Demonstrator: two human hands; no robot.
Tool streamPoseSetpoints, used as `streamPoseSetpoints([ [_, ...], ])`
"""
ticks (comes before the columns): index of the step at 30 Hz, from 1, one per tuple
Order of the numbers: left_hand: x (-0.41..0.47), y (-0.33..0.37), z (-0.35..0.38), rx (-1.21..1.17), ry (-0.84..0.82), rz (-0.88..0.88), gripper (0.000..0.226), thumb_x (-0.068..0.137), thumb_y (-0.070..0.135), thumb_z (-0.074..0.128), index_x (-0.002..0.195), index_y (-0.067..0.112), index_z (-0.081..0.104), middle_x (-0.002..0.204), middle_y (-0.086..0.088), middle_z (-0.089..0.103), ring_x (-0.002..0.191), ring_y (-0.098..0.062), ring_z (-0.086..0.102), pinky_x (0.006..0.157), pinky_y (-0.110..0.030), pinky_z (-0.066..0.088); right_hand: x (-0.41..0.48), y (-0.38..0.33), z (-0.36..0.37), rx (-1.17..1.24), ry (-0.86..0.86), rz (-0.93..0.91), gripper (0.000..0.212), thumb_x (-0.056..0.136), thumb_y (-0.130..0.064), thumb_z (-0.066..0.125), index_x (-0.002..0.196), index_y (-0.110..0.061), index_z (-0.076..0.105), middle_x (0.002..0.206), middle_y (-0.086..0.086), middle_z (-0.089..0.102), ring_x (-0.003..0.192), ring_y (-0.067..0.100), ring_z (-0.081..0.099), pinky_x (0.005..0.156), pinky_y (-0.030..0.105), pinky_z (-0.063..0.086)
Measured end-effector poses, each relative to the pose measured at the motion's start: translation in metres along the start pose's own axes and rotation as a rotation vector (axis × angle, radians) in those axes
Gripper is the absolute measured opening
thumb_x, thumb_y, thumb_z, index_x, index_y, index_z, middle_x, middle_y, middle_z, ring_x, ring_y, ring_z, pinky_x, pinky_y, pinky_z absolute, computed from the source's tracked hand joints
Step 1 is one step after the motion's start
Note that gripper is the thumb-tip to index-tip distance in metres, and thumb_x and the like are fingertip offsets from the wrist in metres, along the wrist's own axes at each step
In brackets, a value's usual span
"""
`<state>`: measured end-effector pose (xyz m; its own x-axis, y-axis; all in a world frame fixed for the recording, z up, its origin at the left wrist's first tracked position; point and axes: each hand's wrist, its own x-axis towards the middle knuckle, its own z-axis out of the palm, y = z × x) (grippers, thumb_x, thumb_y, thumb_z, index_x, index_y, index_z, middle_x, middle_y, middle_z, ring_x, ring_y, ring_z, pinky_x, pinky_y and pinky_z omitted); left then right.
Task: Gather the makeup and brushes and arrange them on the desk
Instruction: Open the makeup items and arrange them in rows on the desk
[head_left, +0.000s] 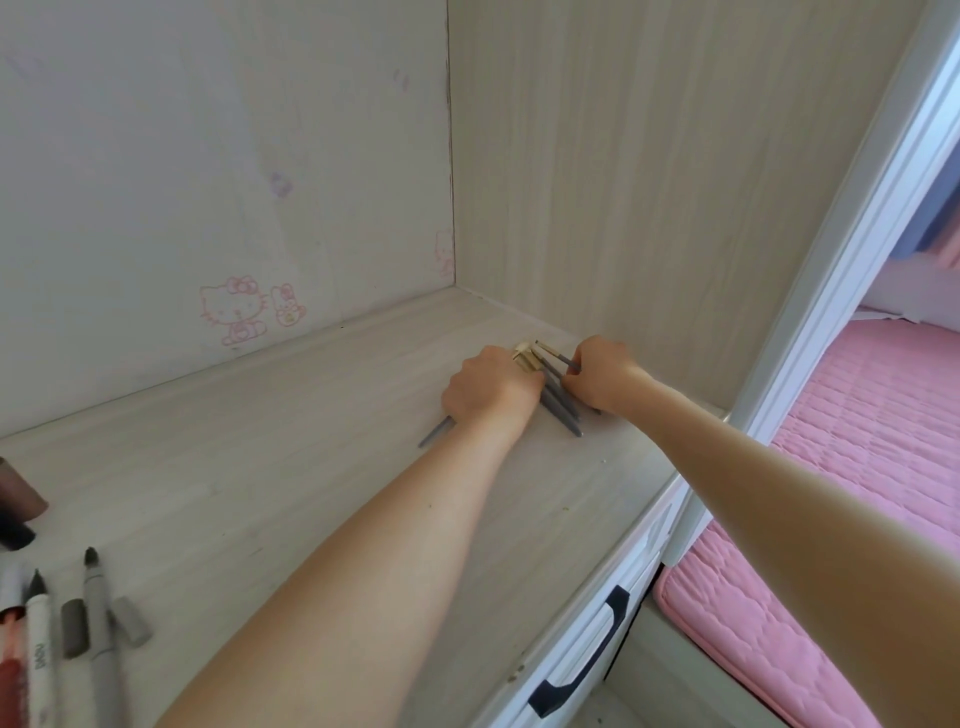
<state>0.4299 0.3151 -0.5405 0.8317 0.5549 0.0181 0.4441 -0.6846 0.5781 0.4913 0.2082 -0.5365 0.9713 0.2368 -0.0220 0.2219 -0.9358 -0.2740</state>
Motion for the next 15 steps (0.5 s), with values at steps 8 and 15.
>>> streamPoseSetpoints([
  [8, -0.003, -0.002, -0.003, 0.050, -0.015, 0.021, 0.043, 0.077, 0.057, 0.062, 0.103, 0.023, 0.057, 0.108, -0.003, 0.064, 0.103, -0.028, 0.061, 0.073, -0.030, 0.042, -0.002, 0.006, -0.004, 0.148, 0.027, 0.036, 0.016, 0.089, -0.020, 0.055, 0.088, -0.003, 0.057, 0.075, 0.009, 0.053, 0.069, 0.023, 0.051, 0.057, 0.028, 0.040],
  [15, -0.001, -0.006, -0.008, 0.107, -0.039, 0.029, 0.022, 0.085, 0.029, 0.057, 0.104, 0.019, 0.057, 0.109, -0.005, 0.063, 0.102, -0.027, 0.061, 0.072, -0.029, 0.042, -0.005, 0.008, -0.003, 0.213, 0.002, 0.016, 0.039, 0.094, -0.017, 0.049, 0.130, -0.004, 0.041, 0.118, 0.017, 0.056, 0.100, 0.032, 0.056, 0.079, 0.035, 0.046],
])
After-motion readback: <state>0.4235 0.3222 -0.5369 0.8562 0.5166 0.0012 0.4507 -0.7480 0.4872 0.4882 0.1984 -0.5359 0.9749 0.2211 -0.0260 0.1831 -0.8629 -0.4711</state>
